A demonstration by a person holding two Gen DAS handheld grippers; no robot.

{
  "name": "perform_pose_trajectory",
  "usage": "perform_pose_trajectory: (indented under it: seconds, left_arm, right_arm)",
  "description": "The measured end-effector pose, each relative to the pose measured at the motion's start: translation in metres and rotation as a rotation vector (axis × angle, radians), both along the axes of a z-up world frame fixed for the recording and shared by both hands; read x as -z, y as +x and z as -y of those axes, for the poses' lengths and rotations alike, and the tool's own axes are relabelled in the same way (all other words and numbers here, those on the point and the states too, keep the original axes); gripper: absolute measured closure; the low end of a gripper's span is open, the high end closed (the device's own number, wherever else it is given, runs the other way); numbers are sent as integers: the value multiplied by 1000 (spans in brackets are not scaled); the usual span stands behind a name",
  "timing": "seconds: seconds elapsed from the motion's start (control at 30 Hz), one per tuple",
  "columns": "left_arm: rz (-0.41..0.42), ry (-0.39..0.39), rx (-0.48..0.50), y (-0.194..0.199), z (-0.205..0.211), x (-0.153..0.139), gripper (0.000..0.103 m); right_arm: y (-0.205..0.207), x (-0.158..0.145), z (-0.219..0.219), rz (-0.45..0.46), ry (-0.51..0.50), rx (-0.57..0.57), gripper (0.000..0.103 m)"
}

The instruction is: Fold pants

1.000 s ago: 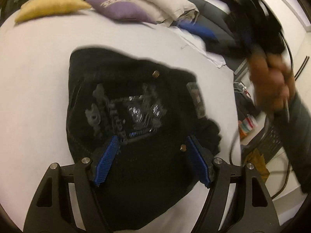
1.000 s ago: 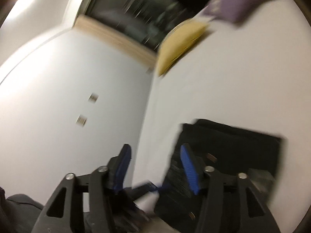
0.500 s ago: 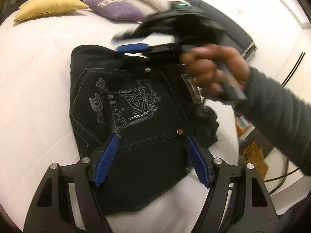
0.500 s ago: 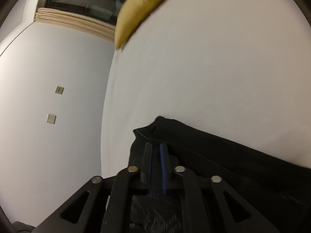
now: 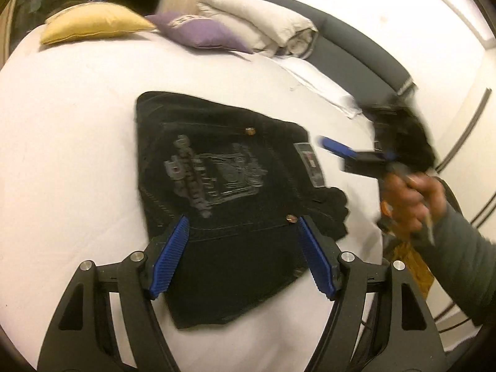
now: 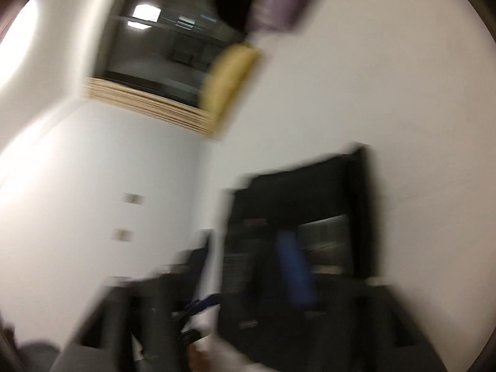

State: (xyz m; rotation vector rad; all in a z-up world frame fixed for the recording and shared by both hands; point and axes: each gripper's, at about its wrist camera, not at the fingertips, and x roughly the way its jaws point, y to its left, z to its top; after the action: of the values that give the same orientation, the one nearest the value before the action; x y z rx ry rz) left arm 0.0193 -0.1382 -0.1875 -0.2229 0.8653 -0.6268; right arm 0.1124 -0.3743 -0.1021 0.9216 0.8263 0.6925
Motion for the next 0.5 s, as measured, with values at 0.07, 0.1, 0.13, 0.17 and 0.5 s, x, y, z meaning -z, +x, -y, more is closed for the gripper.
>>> perform_pose_trajectory:
  seconds: [0.07, 0.1, 0.13, 0.17, 0.5]
  left_arm:
    - [-21, 18, 8, 2, 4, 10, 33]
    - [-28, 50, 21, 2, 8, 15, 33]
    - [-28, 86, 26, 1, 12, 18, 33]
    - [-27, 86, 25, -1, 15, 17, 33]
    - [6, 11, -38, 1, -12, -27, 32]
  right_arm:
    - [-12, 5, -13, -1, -16, -56, 18]
    - [-14, 19, -16, -52, -69, -77, 18]
    - [-13, 39, -18, -136, -146, -79, 21]
    - [-15, 55, -11, -169, -145, -71, 31]
    - [-52, 5, 25, -34, -20, 57, 32]
